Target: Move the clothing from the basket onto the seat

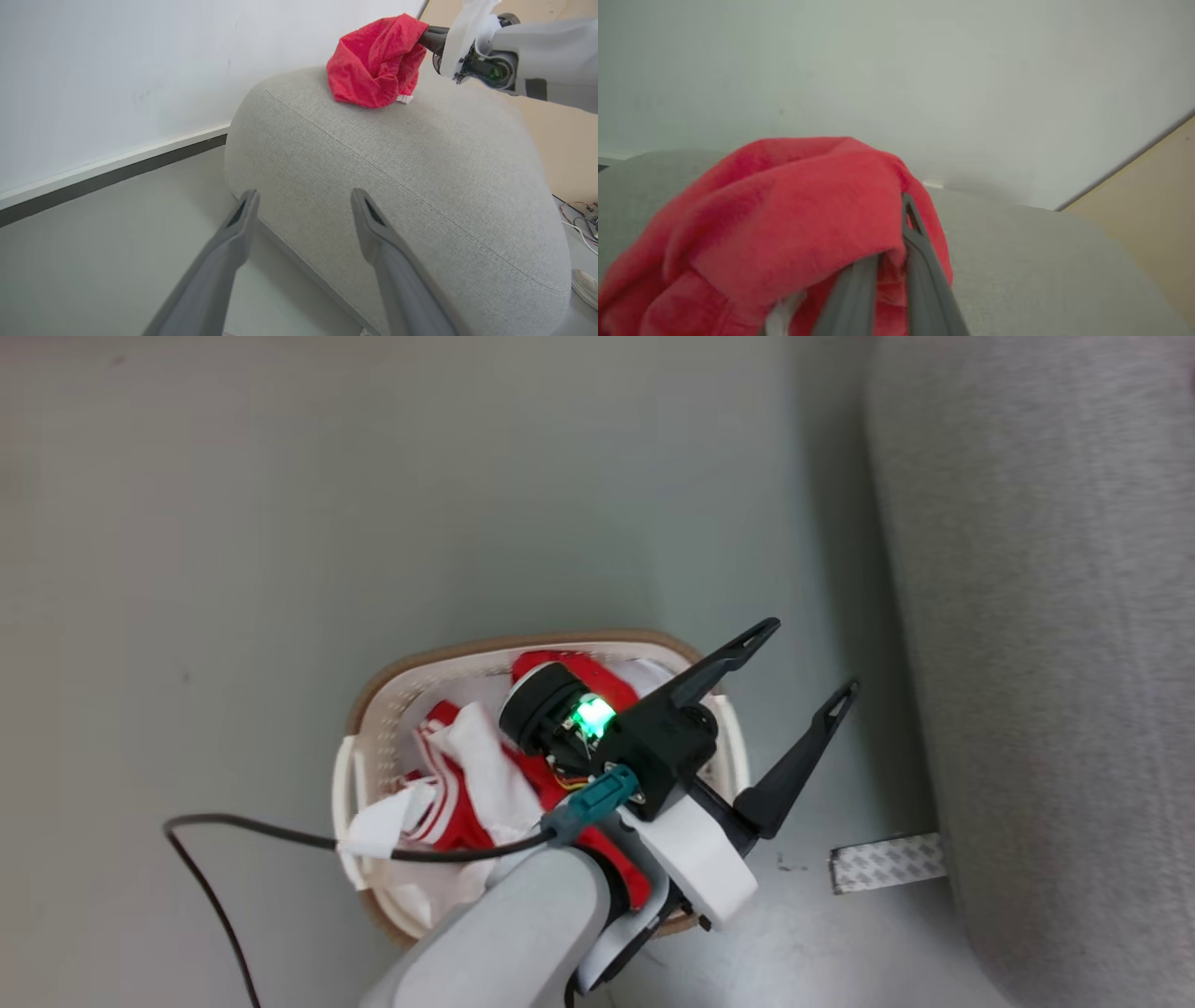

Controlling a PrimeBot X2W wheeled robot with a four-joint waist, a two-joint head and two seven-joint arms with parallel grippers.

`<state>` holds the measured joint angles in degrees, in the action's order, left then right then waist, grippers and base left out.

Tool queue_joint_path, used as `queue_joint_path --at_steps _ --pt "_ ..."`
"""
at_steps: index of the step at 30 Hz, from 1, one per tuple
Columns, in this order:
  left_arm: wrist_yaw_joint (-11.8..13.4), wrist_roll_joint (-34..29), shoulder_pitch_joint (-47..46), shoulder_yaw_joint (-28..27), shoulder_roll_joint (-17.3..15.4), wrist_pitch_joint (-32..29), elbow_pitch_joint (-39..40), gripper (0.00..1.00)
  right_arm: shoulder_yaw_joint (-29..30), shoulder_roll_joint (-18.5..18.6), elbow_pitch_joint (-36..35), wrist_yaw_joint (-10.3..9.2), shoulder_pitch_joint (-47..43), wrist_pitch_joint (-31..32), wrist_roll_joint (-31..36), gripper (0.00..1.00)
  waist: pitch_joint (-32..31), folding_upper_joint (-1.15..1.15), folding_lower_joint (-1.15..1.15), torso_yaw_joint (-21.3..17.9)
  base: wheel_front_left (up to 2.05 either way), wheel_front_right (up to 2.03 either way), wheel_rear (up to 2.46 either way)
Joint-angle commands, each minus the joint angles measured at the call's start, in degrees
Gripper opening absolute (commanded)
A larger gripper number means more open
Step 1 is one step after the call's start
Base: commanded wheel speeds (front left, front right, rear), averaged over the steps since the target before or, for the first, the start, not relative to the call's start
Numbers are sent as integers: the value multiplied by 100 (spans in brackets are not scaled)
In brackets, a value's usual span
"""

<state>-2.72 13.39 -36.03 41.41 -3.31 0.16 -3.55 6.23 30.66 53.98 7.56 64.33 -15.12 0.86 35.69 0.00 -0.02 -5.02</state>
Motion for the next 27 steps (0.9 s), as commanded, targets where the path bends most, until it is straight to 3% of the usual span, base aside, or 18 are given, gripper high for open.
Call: queue_joint_path --at_steps 1,2,4,5,10,16,27 --pt "66 107 -49 -13 10 95 -61 100 296 -48 196 -14 -187 0 375 11 149 0 2 241 0 0 0" --pt "83 131 -40 -20 14 121 -87 100 411 -134 278 -14 -291 0 531 23 113 0 2 246 0 0 0" --pt "130 181 -5 -47 15 169 -124 100 687 -298 322 -14 -468 -1 736 63 23 0 2 220 0 0 0" --pt "152 198 14 -61 11 182 -146 100 820 -369 335 -15 -548 -2 806 100 -19 0 2 199 0 0 0" --pt "200 278 122 -124 -69 266 -268 100 1095 -804 45 -14 -1054 -2 977 100 -385 0 2 95 0 0 0" --pt "279 451 379 -257 -125 404 -360 100 1029 -1052 -469 -14 -1686 -2 830 100 -942 0 2 61 0 0 0" --pt "880 834 1510 -891 -455 1098 -613 100 388 -1533 -2156 -14 -3326 0 35 100 -2203 0 2 256 0 0 0"
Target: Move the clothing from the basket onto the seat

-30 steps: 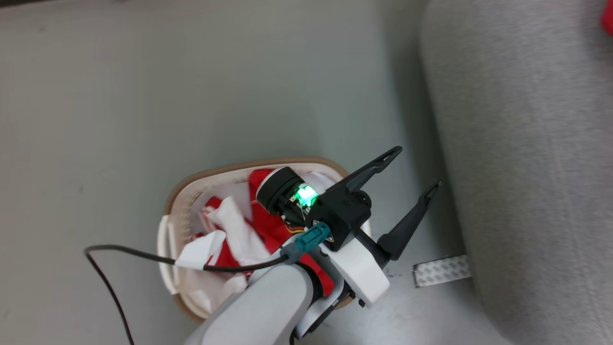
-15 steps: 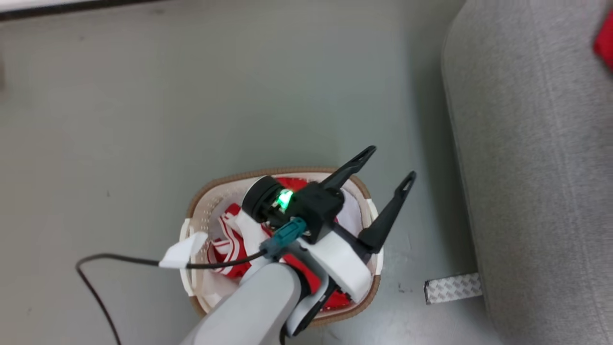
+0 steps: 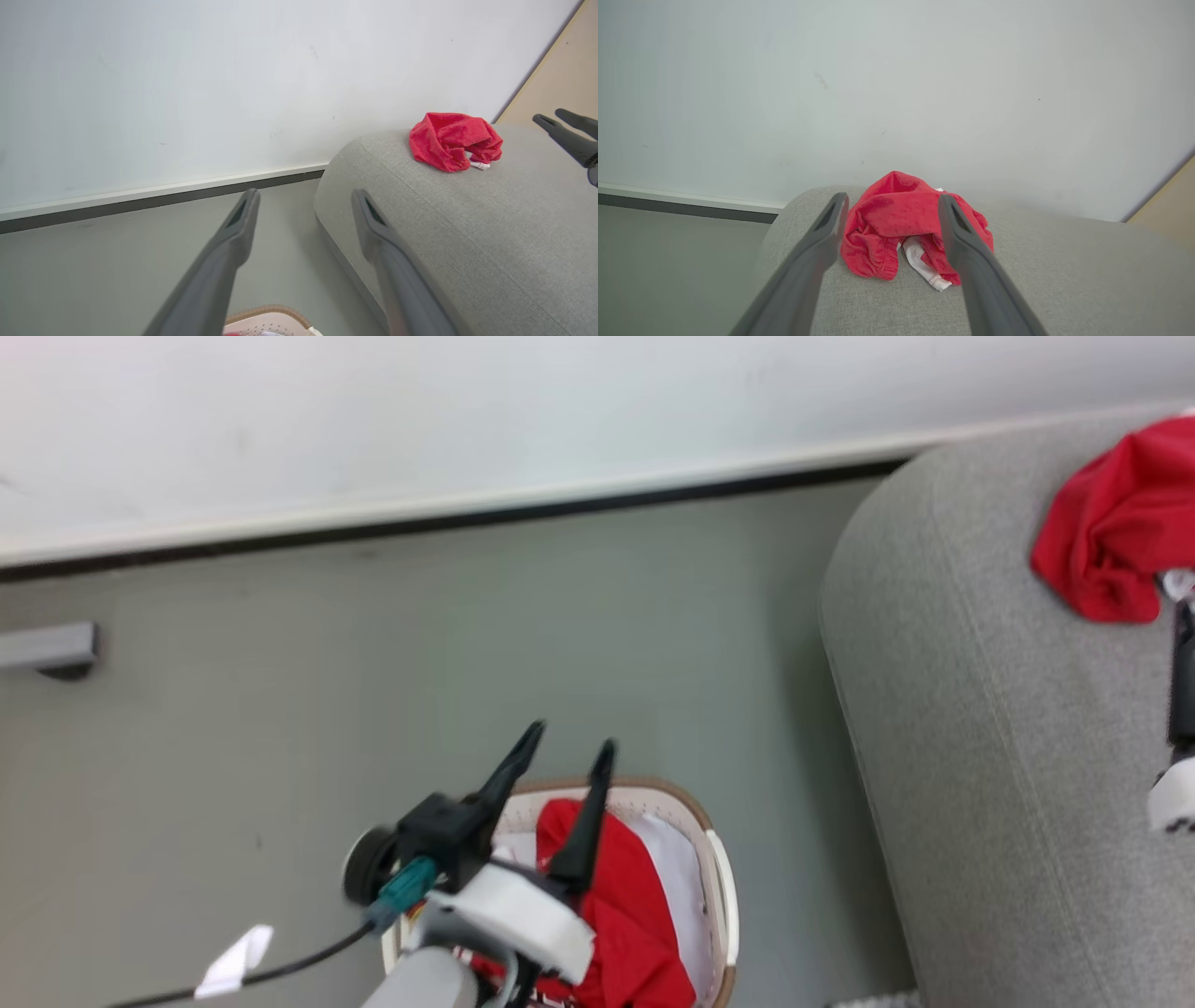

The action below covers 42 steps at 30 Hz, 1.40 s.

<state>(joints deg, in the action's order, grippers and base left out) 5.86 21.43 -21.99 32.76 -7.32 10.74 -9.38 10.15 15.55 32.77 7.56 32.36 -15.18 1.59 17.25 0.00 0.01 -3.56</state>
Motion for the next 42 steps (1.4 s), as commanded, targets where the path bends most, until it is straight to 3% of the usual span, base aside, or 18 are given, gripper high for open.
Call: queue_joint_path --at_steps 1,8,14,23,29,35,42 --pt "74 83 234 -99 -77 99 -79 100 -53 -76 -147 -14 -278 5 -75 100 -463 0 -1 142 0 0 0" --pt "345 257 1007 -555 -237 404 -328 100 -123 -526 -757 -14 -1280 5 -238 100 -1130 0 -1 417 0 0 0" --pt "407 67 1508 -988 -342 441 -385 100 -192 -963 -1208 -14 -2050 4 -115 100 -1475 0 -1 501 0 0 0" --pt "176 -341 2229 -1809 -205 442 -137 100 -691 -1237 -1539 -14 -2804 4 -73 100 -1784 0 -1 272 0 0 0" --pt "-119 -540 2546 -2186 -33 442 -51 100 -854 -1263 -1574 -14 -3033 4 -241 100 -1902 0 -1 122 0 0 0" --pt "-425 -701 2675 -2383 104 443 -93 100 -900 -1262 -1513 -14 -3101 4 -375 100 -1927 0 -1 40 0 0 0" --pt "-589 -880 2715 -2506 247 443 -176 100 -764 -1263 -1582 -14 -3153 4 -416 100 -1963 0 -1 52 0 0 0"
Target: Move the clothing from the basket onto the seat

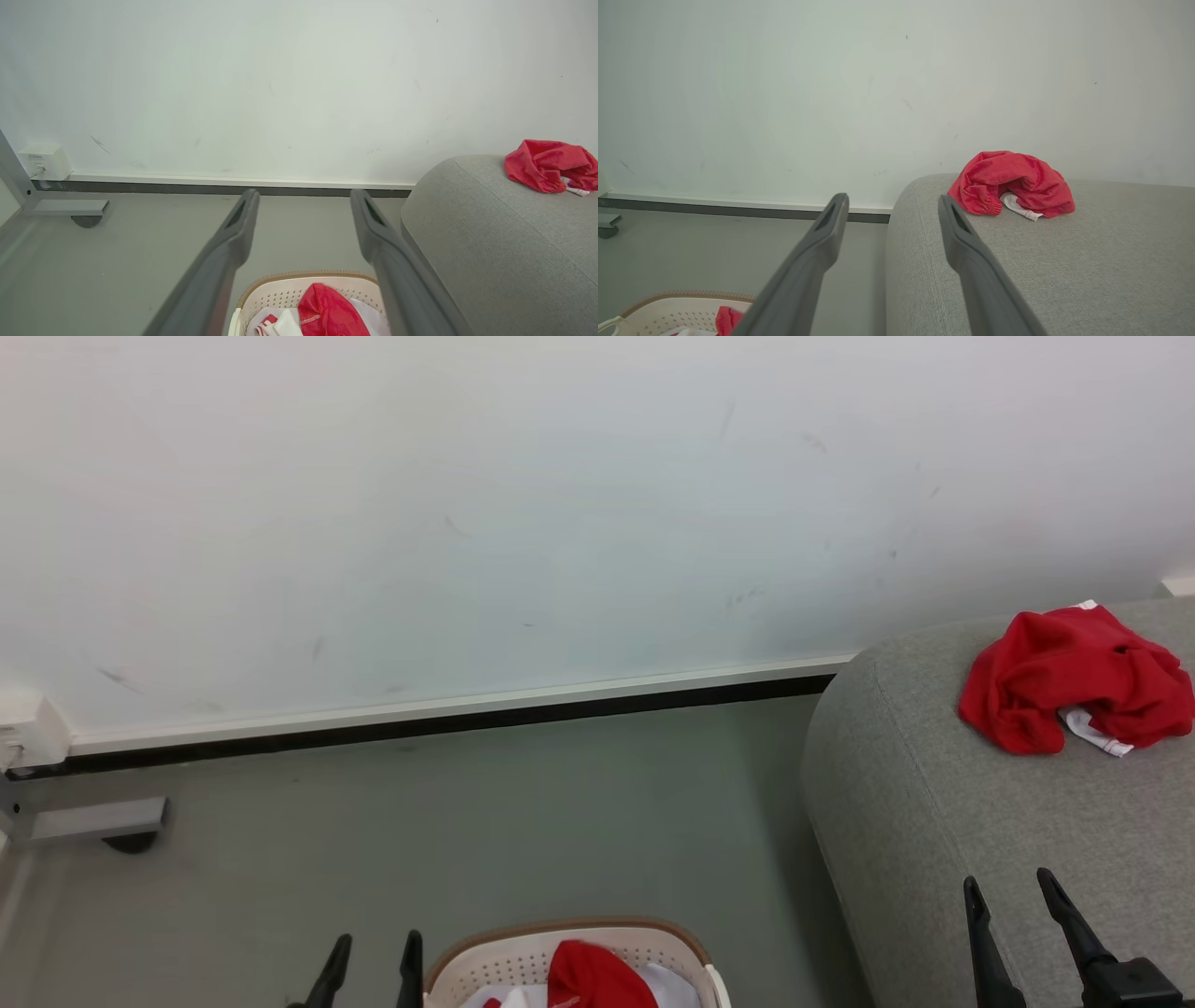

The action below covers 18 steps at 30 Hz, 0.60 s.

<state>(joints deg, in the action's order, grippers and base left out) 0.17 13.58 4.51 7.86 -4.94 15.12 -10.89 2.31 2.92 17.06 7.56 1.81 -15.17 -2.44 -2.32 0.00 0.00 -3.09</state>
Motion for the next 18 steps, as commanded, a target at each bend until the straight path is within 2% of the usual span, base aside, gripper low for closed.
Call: queue_joint_path --at_steps 1,12,18 --pt "-46 -116 68 -31 21 5 -33 100 29 0 -13 -14 -92 3 -18 100 -9 0 0 6 0 0 0" --pt "-174 -230 73 -115 137 5 -39 100 83 0 -71 -14 -36 3 -73 100 12 0 0 3 0 0 0" --pt "-300 -282 -141 81 160 4 -176 100 174 0 -216 -14 107 3 -57 100 216 0 0 -31 0 0 0"
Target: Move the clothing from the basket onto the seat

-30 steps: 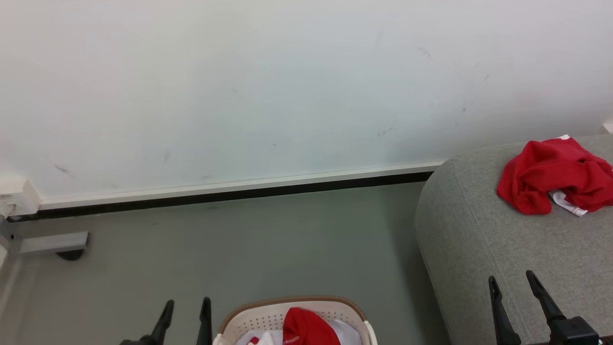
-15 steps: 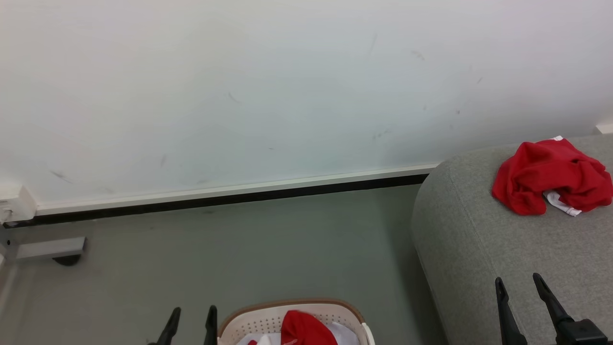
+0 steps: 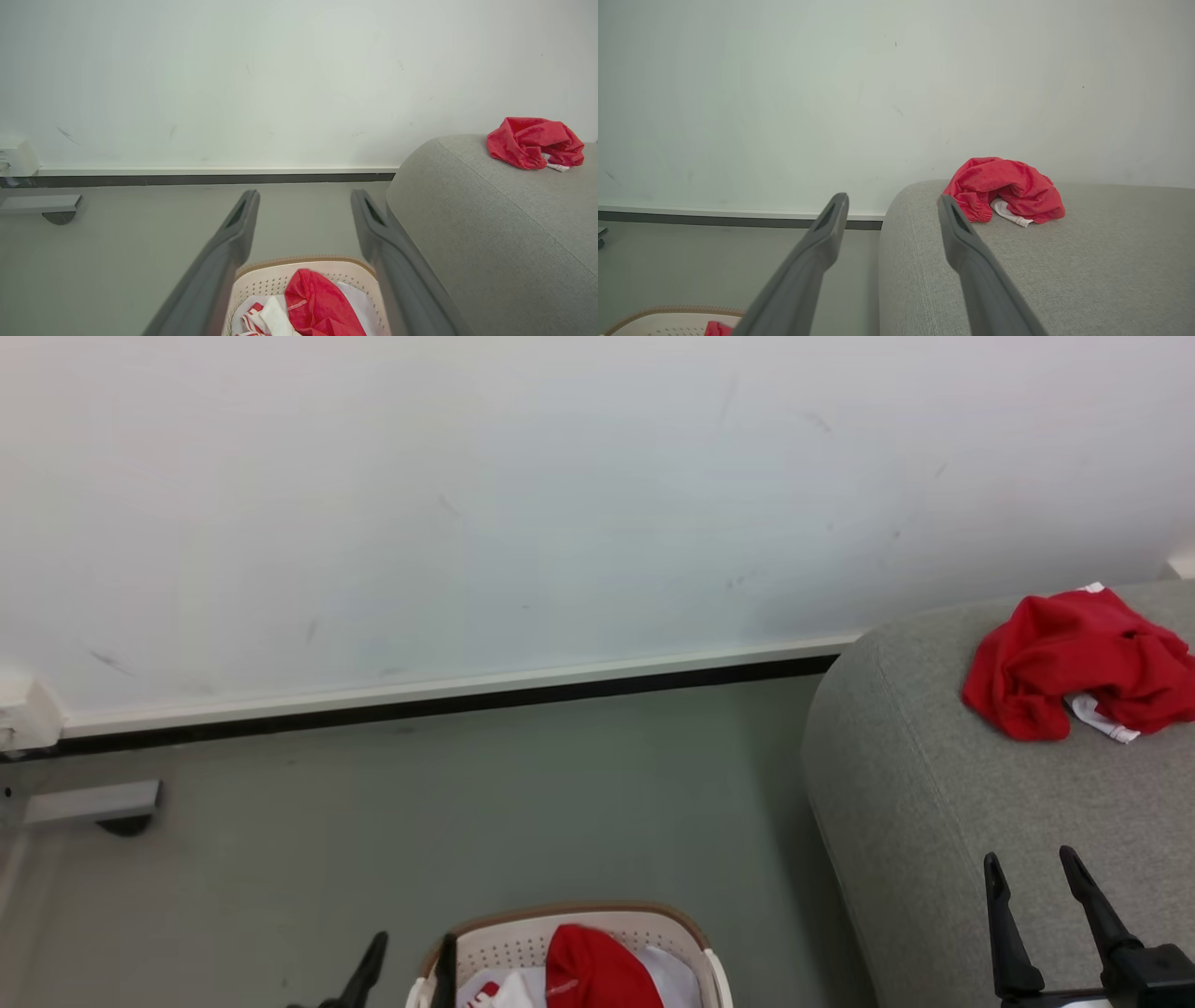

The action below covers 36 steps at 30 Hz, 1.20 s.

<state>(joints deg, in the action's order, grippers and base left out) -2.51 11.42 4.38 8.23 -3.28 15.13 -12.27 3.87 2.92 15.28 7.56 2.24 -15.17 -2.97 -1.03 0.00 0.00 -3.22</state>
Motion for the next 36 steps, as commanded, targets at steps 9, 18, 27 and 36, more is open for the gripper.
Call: queue_joint_path --at_steps 9,18,27,36 --pt "-172 -223 -916 752 20 -261 -891 100 53 0 -250 -14 421 3 216 100 902 0 0 -171 0 0 0" --pt "-331 -324 -2368 1594 25 -556 -2069 100 11 82 -599 -14 1118 3 206 100 2431 0 0 -415 0 0 0" --pt "-452 -400 -3695 2248 22 -702 -3495 100 67 264 -1060 -14 1660 3 148 100 3747 0 0 -404 0 0 0" --pt "-488 -87 -4783 2630 21 -671 -4464 100 84 479 -1670 -14 1901 3 65 100 4809 0 0 -311 0 0 0"
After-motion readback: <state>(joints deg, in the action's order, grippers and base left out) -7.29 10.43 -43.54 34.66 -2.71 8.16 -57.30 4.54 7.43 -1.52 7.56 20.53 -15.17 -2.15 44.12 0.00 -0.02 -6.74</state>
